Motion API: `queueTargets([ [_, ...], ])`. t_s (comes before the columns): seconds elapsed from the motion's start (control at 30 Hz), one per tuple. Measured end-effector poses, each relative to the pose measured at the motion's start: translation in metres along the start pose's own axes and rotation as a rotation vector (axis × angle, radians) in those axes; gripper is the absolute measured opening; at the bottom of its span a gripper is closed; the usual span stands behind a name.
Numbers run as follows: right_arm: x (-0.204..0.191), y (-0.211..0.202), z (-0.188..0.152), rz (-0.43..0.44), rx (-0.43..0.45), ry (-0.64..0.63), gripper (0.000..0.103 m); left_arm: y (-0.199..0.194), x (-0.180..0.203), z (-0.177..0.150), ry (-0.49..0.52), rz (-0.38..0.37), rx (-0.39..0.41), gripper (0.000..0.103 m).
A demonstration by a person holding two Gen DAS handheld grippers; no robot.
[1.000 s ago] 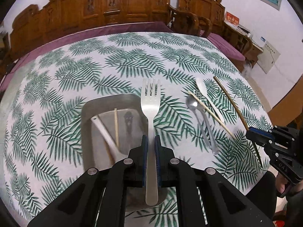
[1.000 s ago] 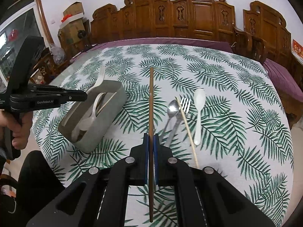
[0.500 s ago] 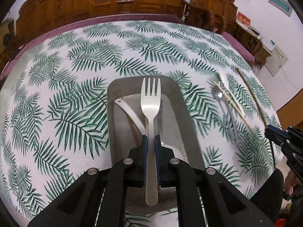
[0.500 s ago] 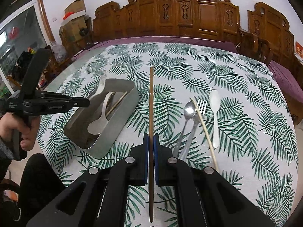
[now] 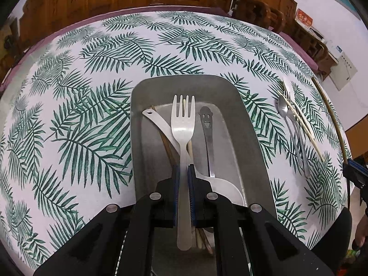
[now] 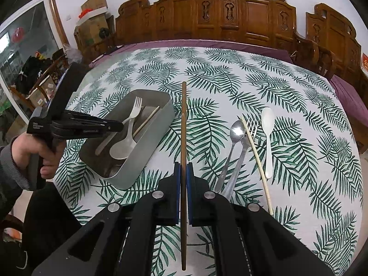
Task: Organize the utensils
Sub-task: 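Carry the white fork over the tray, lower it, open the left tool, then move the open left tool back toward the metal spoon and fork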
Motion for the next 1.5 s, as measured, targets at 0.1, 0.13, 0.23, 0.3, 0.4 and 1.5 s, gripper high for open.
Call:
queueTargets([
  [0.1,-0.003,0.000,0.003,0.001,0.000,-0.011,0.006,-0.001,0.000,0.001,-0.008,-0.014,0.011,0.007],
  [0.13,-0.003,0.000,0.003,0.001,0.001,-0.013,0.006,-0.001,0.000,0.001,-0.007,-0.015,0.015,0.007],
  [0.23,-0.008,-0.002,0.006,0.006,0.007,-0.018,0.006,-0.008,0.003,-0.002,0.007,-0.014,0.028,0.008],
  [0.3,-0.013,-0.003,0.008,0.011,0.010,-0.023,0.006,-0.018,0.005,-0.006,0.012,-0.021,0.046,0.010],
  [0.4,-0.021,-0.003,0.012,0.021,0.015,-0.034,0.006,-0.036,0.008,-0.013,0.006,-0.037,0.076,0.014],
  [1.5,-0.104,0.056,0.067,0.157,-0.068,0.107,0.006,-0.146,-0.016,-0.051,-0.005,0.018,0.262,0.080],
])
Point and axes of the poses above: each gripper's, at about its wrist camera, not at the fingertips, and y roughly the way its jaws point, x to its right, z to its top, the point moved 6 cm from there along y, roughly the way its jaws point, and after that the axes turned 12 degrees about -z, right-handed, at the moved point
